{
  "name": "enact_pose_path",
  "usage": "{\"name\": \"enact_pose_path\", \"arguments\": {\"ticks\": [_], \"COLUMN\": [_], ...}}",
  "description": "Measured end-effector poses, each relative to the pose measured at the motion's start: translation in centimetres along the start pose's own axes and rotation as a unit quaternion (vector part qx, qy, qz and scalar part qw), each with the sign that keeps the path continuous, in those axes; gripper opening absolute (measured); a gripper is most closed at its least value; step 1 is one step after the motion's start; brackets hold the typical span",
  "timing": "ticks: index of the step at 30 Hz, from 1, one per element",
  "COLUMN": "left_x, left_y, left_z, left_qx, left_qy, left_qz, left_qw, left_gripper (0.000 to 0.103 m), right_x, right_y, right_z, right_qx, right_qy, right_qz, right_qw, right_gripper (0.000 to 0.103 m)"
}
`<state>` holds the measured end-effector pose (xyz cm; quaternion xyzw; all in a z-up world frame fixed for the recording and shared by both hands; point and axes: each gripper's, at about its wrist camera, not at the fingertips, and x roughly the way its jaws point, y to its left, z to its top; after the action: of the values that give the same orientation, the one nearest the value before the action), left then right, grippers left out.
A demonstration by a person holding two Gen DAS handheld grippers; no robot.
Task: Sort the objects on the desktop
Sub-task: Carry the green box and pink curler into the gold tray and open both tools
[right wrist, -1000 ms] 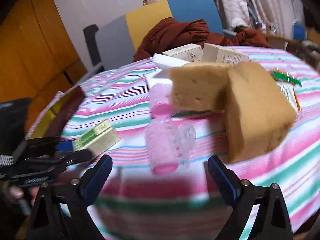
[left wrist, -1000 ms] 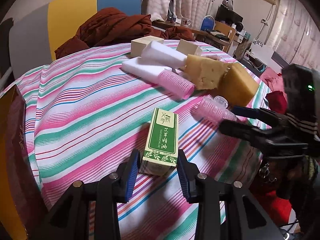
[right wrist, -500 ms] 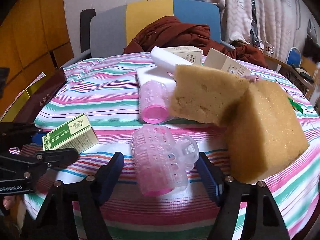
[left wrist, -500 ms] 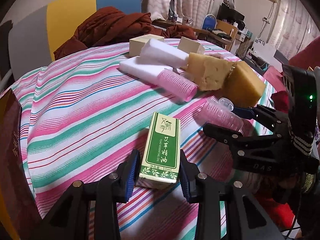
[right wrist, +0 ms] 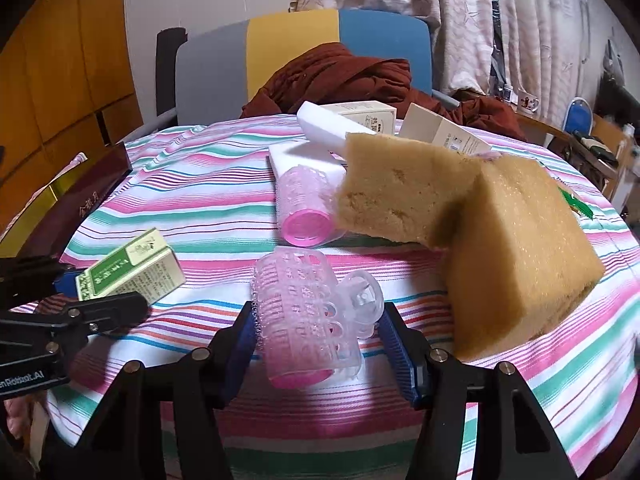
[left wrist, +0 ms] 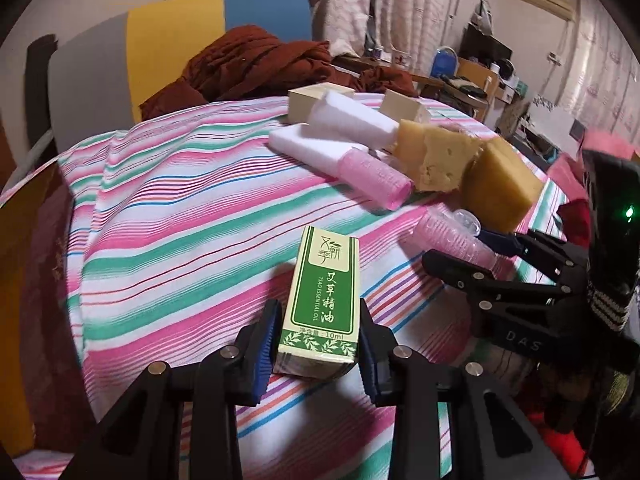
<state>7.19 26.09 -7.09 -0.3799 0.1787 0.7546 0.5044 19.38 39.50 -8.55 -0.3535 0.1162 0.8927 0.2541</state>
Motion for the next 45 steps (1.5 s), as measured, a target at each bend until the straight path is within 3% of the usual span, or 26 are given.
{"name": "enact_pose_path", "arguments": {"ticks": [11,19,24,31,38,45], "left_x": [-4.8,-10.6,-13.7,-15.6,-15.4,-13.8], "left_y": [1.9,6.0,10.5,17.7,23.0,25.6], "left_z": [0.4,0.5,-0.5,-2.8,-4.3,-5.2], "left_qx": [-0.031,-0.071,-0.109,-0.174,-0.224,-0.239], "left_qy": [-0.041,-0.085,-0.102,-0.103,-0.088,-0.053], "left_qz": [0.033,0.086,0.142,0.219,0.269,0.287], "left_qw": [0.9981,0.9901,0.9786,0.9546,0.9326,0.9262], "left_gripper": [0.036,0.036,0.036,0.036,0.036,0.036], "right_x": [-0.9,-2.0,-2.3,-1.6,0.8,4.7], "right_y": [3.2,8.4,13.1,20.7,27.7,32.5], "right_z": [1.4,4.1,6.7,9.2,11.6,12.5], "right_qx": [-0.025,-0.059,-0.087,-0.127,-0.164,-0.183], "right_qy": [-0.010,-0.042,-0.063,-0.073,-0.045,0.011], "right_qz": [0.004,0.036,0.078,0.130,0.154,0.168], "right_qw": [1.000,0.997,0.991,0.981,0.973,0.969], "right_gripper": [0.060,0.060,0.060,0.060,0.061,0.063]}}
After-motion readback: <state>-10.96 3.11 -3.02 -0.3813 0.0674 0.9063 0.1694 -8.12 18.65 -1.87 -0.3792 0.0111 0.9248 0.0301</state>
